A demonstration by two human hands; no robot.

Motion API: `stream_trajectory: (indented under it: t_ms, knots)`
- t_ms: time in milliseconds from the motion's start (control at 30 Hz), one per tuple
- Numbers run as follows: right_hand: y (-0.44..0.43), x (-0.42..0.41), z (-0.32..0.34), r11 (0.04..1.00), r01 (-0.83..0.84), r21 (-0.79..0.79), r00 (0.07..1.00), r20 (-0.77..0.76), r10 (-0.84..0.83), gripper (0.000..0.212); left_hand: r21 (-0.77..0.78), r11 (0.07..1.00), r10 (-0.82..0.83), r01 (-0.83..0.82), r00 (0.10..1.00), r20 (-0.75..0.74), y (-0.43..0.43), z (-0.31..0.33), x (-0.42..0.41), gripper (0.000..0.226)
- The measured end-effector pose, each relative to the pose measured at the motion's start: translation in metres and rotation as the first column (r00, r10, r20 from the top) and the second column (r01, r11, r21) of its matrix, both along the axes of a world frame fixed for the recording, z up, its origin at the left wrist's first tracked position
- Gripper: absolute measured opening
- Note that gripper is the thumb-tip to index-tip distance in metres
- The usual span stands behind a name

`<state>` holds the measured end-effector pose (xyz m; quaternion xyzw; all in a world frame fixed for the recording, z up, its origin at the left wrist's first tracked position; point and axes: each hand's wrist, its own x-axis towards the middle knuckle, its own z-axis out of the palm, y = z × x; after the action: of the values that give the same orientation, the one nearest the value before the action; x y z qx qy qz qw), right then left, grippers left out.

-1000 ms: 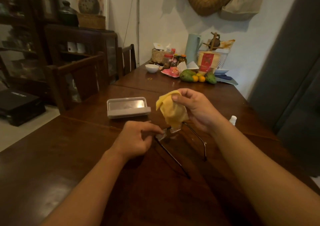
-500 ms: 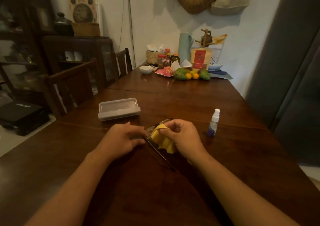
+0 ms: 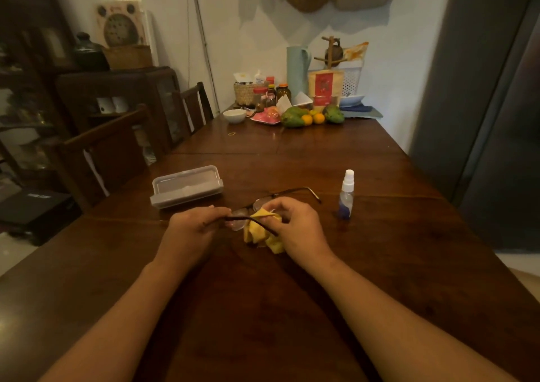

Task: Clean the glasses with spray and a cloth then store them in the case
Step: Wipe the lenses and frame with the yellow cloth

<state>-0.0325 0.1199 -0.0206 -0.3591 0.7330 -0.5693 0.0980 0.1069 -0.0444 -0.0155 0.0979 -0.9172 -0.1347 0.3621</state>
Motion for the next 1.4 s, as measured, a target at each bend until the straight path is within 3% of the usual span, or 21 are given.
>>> stream_trajectory:
  t_ms: [167, 333, 433, 567, 667, 800, 867, 1000, 1133, 1300, 1400]
  knots:
    - [-0.005, 0.001, -0.003, 0.990, 0.087, -0.112, 0.993, -0.065, -0.095, 0.017, 0.088, 0.995, -0.037, 0.048, 0.991, -0.126, 0.010, 0.002, -0.007, 0.026]
    - [-0.007, 0.010, 0.000, 0.998, -0.007, -0.069, 0.965, -0.260, -0.011, 0.017, 0.242, 0.968, -0.024, 0.067, 0.984, -0.177, 0.020, 0.003, -0.009, 0.024]
    - [-0.008, 0.019, 0.001, 0.997, -0.046, 0.062, 0.879, -0.471, 0.070, 0.013, 0.356, 0.933, 0.010, 0.060, 0.982, -0.191, 0.025, 0.004, -0.008, 0.027]
    - [-0.001, 0.028, 0.000, 0.980, 0.128, 0.152, 0.668, -0.744, 0.028, 0.018, 0.457, 0.889, 0.059, 0.035, 0.980, -0.191, 0.024, 0.006, -0.007, 0.027]
    - [0.004, 0.023, 0.000, 0.920, 0.188, 0.344, 0.576, -0.797, 0.180, 0.039, 0.528, 0.848, 0.079, 0.035, 0.978, -0.192, 0.020, 0.005, -0.006, 0.019]
    - [0.000, 0.021, 0.001, 0.860, 0.237, 0.451, 0.514, -0.810, 0.284, 0.056, 0.518, 0.856, 0.103, 0.011, 0.976, -0.191, 0.019, 0.005, -0.005, 0.020]
    - [-0.003, 0.021, -0.003, 0.844, 0.234, 0.483, 0.519, -0.796, 0.312, 0.058, 0.521, 0.853, 0.102, 0.021, 0.973, -0.205, 0.020, 0.006, -0.005, 0.025]
    - [-0.004, 0.019, -0.012, 0.841, -0.039, 0.539, 0.703, -0.584, 0.406, 0.064, 0.590, 0.806, 0.093, 0.042, 0.976, -0.196, 0.018, 0.004, -0.006, 0.027]
    - [0.005, 0.013, -0.007, 0.872, -0.192, 0.451, 0.751, -0.505, 0.426, 0.065, 0.633, 0.773, 0.104, 0.035, 0.978, -0.181, 0.014, 0.004, -0.008, 0.016]
    - [0.010, 0.005, -0.002, 0.898, 0.016, 0.440, 0.697, -0.649, 0.305, 0.055, 0.622, 0.783, 0.114, 0.014, 0.979, -0.166, 0.016, 0.004, -0.009, 0.017]
    - [0.008, 0.010, 0.000, 0.903, 0.044, 0.428, 0.676, -0.678, 0.289, 0.051, 0.614, 0.789, 0.105, 0.017, 0.981, -0.162, 0.017, 0.005, -0.010, 0.017]
